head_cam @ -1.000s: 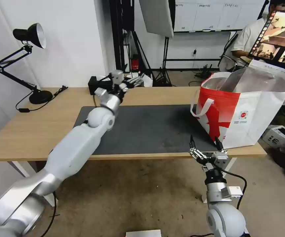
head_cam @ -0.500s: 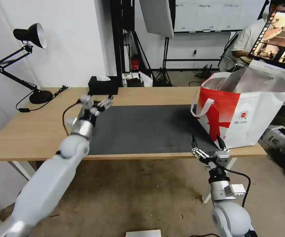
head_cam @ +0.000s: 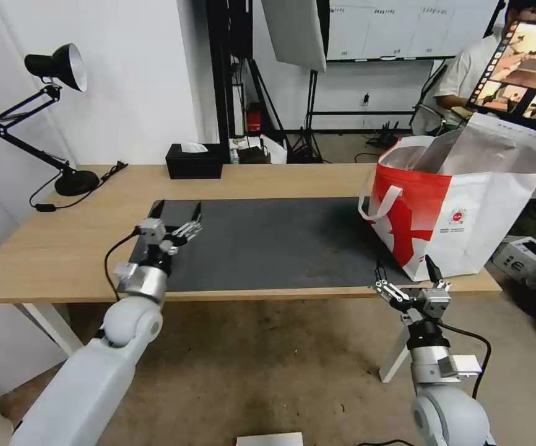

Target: Pick up the trash from the table and place it into the takeout bag.

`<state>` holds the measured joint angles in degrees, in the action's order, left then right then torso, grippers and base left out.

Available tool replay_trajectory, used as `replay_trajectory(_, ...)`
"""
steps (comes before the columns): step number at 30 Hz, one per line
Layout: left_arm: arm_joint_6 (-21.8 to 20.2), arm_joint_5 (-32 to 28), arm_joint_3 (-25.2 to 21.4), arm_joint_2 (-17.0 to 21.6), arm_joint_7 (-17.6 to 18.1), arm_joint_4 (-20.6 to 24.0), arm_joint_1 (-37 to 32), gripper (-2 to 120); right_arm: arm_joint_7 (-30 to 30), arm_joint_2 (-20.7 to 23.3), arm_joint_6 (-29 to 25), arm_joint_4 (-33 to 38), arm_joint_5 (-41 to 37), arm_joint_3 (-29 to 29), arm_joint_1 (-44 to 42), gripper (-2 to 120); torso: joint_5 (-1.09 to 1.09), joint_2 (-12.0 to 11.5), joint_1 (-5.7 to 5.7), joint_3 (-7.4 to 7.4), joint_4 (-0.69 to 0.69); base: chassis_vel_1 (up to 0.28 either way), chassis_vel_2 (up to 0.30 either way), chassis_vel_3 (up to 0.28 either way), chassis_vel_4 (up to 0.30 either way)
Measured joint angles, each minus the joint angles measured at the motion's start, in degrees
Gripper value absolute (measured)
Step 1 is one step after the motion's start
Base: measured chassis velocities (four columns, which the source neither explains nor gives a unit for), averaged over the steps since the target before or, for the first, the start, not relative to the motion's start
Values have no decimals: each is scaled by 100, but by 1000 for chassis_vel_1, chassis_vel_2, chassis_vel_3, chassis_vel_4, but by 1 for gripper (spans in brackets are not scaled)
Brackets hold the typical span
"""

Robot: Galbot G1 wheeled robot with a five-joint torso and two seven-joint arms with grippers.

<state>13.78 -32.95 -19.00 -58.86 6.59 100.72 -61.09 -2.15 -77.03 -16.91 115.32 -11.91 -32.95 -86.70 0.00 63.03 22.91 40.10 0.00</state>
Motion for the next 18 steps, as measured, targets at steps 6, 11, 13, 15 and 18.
replay_trajectory(6, 21, 144, -459, -13, -2, 324, -499, 100, 75, 38, -101, -3, -40, 9, 19, 100, 0, 0, 0, 0, 0, 0, 0, 0, 0)
replay_trajectory(11, 22, 301, -787, -148, 1, 637, -974, 100, 87, 40, -146, 15, -76, 2, 2, 100, 0, 0, 0, 0, 0, 0, 0, 0, 0)
replay_trajectory(13, 21, 316, -829, -172, 3, 669, -1034, 100, 87, 39, -149, 20, -76, 0, -4, 100, 0, 0, 0, 0, 0, 0, 0, 0, 0)
replay_trajectory(15, 17, 405, -1031, -284, 19, 834, -1350, 100, 112, 37, -161, 60, -56, -15, -26, 100, 0, 0, 0, 0, 0, 0, 0, 0, 0)
replay_trajectory(18, 18, 477, -1161, -363, 23, 938, -1561, 100, 121, 36, -171, 69, 19, -27, -30, 100, 0, 0, 0, 0, 0, 0, 0, 0, 0)
